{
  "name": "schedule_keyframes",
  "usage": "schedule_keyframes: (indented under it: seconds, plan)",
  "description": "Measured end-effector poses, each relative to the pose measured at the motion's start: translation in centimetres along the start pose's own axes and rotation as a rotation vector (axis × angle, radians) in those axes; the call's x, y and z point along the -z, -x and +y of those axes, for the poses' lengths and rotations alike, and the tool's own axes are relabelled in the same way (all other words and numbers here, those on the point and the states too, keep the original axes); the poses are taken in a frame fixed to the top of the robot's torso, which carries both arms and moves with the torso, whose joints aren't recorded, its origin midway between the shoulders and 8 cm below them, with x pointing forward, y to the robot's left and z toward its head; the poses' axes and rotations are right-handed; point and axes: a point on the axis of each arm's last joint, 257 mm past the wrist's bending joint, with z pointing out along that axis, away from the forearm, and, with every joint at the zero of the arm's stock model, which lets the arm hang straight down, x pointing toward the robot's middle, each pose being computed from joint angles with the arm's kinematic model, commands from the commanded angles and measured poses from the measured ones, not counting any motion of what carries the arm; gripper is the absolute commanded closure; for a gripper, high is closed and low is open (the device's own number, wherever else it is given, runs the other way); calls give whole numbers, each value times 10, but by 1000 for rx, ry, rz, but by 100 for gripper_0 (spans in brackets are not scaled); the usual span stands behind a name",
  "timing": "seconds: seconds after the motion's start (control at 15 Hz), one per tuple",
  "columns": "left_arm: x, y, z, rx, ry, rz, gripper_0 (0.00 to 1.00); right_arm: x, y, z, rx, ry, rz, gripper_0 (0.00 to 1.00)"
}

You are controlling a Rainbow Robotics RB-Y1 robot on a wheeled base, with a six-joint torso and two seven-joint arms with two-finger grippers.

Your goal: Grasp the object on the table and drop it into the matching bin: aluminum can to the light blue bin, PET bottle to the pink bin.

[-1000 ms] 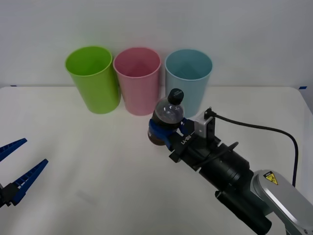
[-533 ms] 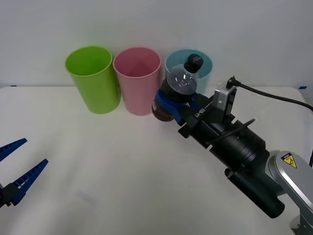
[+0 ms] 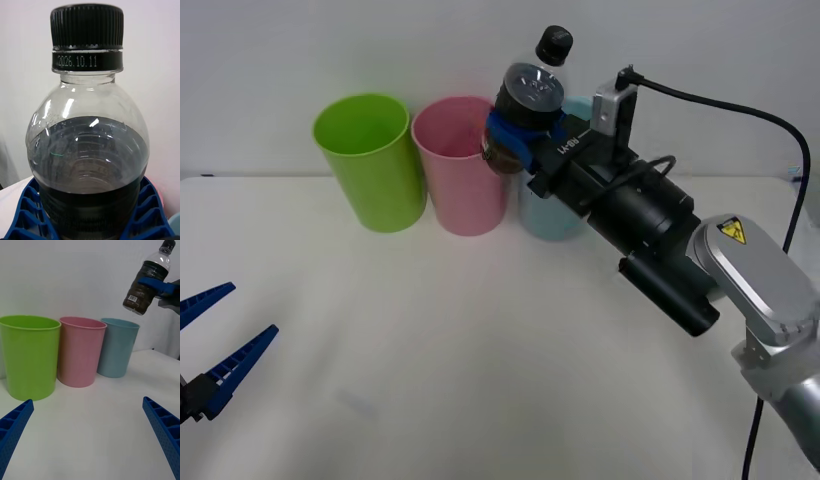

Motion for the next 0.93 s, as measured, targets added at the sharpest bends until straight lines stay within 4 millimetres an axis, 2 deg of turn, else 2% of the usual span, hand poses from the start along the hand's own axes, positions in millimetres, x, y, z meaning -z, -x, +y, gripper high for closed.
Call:
schedule_keyframes:
  seconds: [0.53,0.8,0.93]
  plan:
    - [0,0,0,0,0,0,0,-101,-26,-37,-24,-94,63,100]
    - [0,0,0,0,0,0,0,-136,-39,-46,-36,-158,104,100]
    - [0,0,0,0,0,0,0,-147,-43,-47,-40,-173,122,100]
